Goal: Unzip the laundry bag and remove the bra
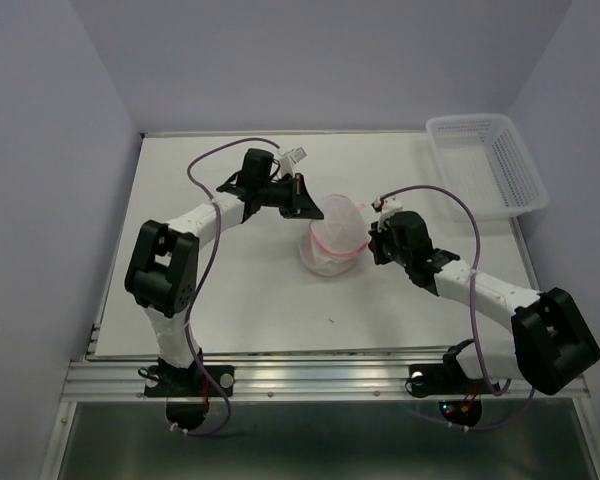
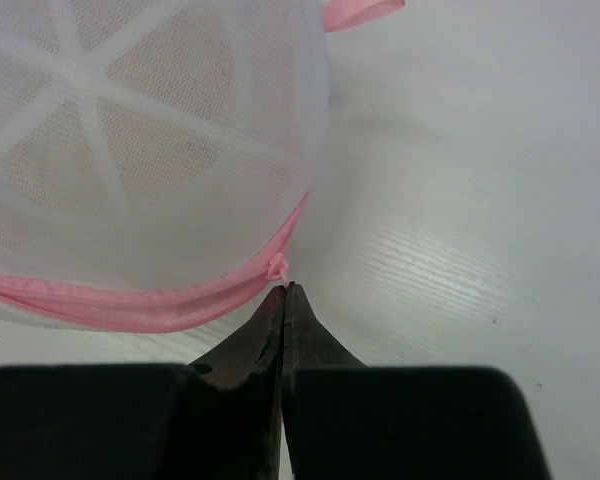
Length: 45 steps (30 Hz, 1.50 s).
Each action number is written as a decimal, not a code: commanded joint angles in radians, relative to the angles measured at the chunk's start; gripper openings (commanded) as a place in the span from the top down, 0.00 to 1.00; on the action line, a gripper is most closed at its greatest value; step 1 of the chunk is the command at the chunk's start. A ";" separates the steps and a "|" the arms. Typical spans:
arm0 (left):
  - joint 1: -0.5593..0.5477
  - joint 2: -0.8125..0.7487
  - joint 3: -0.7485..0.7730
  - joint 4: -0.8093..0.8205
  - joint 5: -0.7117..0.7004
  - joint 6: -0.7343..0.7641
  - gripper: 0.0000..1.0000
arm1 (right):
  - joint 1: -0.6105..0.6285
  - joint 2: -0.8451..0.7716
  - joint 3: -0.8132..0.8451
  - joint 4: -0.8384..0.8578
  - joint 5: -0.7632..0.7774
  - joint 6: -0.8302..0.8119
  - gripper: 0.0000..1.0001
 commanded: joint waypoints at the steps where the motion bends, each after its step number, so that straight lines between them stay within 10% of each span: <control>1: 0.008 0.016 0.111 -0.102 -0.062 0.083 0.95 | -0.014 -0.018 0.044 0.067 -0.123 -0.038 0.99; 10: 0.016 0.079 0.263 -0.187 -0.177 0.031 0.02 | 0.024 -0.111 0.017 0.022 -0.215 0.069 0.99; 24: 0.031 -0.220 -0.024 -0.301 -0.547 -0.096 0.01 | 0.210 -0.070 0.073 0.039 -0.149 0.177 0.99; 38: -0.063 -0.316 -0.297 0.006 -0.345 -0.380 0.02 | 0.240 -0.047 0.070 0.057 -0.121 0.164 0.99; 45: -0.095 -0.256 -0.293 0.048 -0.348 -0.423 0.19 | 0.240 -0.052 0.076 0.060 -0.121 0.169 0.99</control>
